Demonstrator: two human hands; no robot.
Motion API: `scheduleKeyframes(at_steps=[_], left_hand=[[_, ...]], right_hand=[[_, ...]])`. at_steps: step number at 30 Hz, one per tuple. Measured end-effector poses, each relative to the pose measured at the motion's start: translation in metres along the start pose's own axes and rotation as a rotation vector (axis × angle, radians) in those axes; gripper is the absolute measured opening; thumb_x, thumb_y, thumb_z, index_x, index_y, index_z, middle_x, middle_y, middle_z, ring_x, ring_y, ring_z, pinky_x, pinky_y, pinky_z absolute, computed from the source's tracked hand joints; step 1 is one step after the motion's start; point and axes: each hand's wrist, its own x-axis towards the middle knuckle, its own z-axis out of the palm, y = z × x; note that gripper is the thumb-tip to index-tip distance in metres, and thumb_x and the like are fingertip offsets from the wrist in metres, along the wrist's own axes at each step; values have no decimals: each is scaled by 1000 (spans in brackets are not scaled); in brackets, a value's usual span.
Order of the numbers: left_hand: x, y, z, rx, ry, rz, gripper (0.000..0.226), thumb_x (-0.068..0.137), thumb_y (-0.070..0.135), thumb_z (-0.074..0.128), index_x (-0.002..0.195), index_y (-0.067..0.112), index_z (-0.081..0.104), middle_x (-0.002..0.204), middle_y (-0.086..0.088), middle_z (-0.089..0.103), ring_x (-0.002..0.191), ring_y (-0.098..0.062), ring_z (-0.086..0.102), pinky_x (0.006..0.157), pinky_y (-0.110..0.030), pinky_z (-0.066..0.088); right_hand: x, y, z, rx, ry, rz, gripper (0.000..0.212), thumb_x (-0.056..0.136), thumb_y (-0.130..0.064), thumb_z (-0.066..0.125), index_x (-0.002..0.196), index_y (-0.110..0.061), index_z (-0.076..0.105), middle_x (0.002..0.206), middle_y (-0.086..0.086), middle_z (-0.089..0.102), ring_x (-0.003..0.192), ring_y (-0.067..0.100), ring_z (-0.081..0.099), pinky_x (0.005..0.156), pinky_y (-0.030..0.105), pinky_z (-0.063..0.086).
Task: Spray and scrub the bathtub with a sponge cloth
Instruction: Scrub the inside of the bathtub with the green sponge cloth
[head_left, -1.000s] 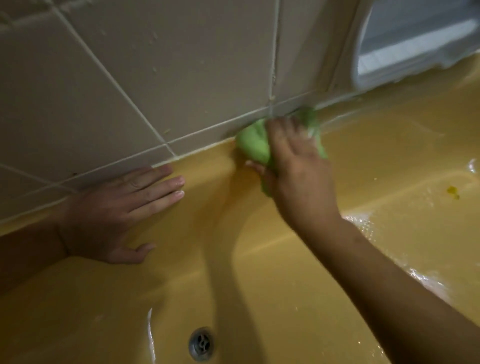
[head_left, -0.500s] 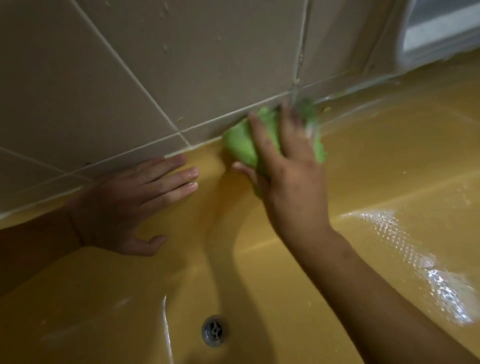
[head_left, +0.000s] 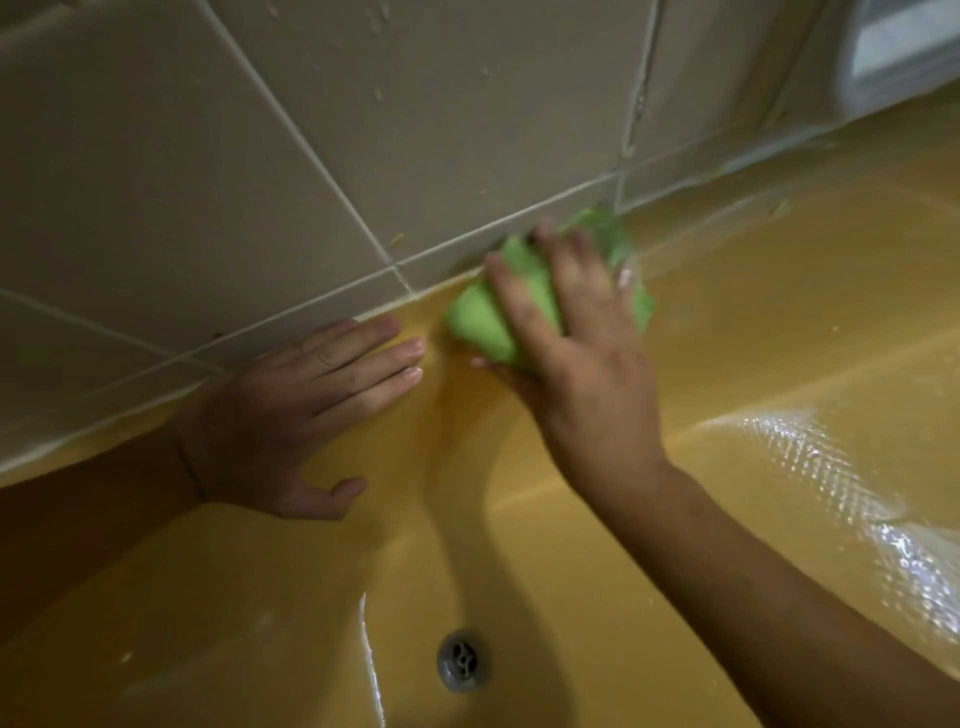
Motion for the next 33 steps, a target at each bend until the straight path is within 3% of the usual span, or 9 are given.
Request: scheduleKeyframes(at_steps=[3,6,11,14,18,23,26,30,33], left_hand=[[-1,1,-2,10,45,0,93,77,48,75,152,2,45,163,-16,38,155,-36,30,125,-52,30],[-4,1,-1,22,57,-10,99,77,50,75,155,0,40,165,-17,34,157,-33,27,128,-47,24],[-8,-2,2,53,91,17,95,83,49,73,154,-4,40,164,-21,34,156,-36,29,126,-52,28],[-9,-3,5,79,114,15,94,84,49,73,154,-6,40,164,-23,34,155,-38,30,126,-52,28],[-9,6,9,189,141,-41,90,88,43,69,157,-3,36,165,-24,32,155,-40,29,126,-51,27],[-32,60,35,205,239,-451,101,77,30,66,162,0,23,171,-21,19,160,-34,16,130,-48,18],[-68,115,54,87,281,-772,103,80,32,67,164,1,16,173,-17,12,162,-29,6,130,-48,16],[-121,137,59,9,257,-1204,109,83,33,69,165,1,5,174,-16,-2,162,-28,-6,131,-49,10],[-116,138,47,-60,338,-1339,105,81,33,63,165,1,9,174,-16,-1,162,-28,-4,132,-46,4]], right_hand=[[-2,-11,3,-46,-167,-223,71,97,-47,59,158,-18,37,162,16,37,153,36,29,125,59,18],[8,25,-18,-129,-87,-86,84,93,-55,55,159,-9,31,164,17,33,153,39,28,121,66,18],[13,26,-28,-77,5,316,78,92,-72,42,160,-35,30,168,26,10,151,57,8,116,76,19],[10,-10,-8,-45,-19,258,78,93,-70,44,159,-30,35,164,32,18,149,61,12,112,72,32],[-5,-24,2,-123,-138,16,74,95,-64,44,159,-27,38,163,32,23,146,61,22,114,68,31],[-10,-53,15,-80,-78,129,73,99,-60,44,161,-23,31,164,30,22,148,57,20,116,67,31],[-23,-121,51,-140,-142,-64,71,99,-41,62,160,-20,33,161,32,28,145,60,26,116,66,32],[-26,-174,68,-246,-321,-336,74,102,-50,48,164,-24,18,165,27,22,151,54,18,123,59,17],[-23,-148,51,-276,-323,-264,75,99,-52,50,163,-25,23,165,24,25,151,50,20,124,60,19]])
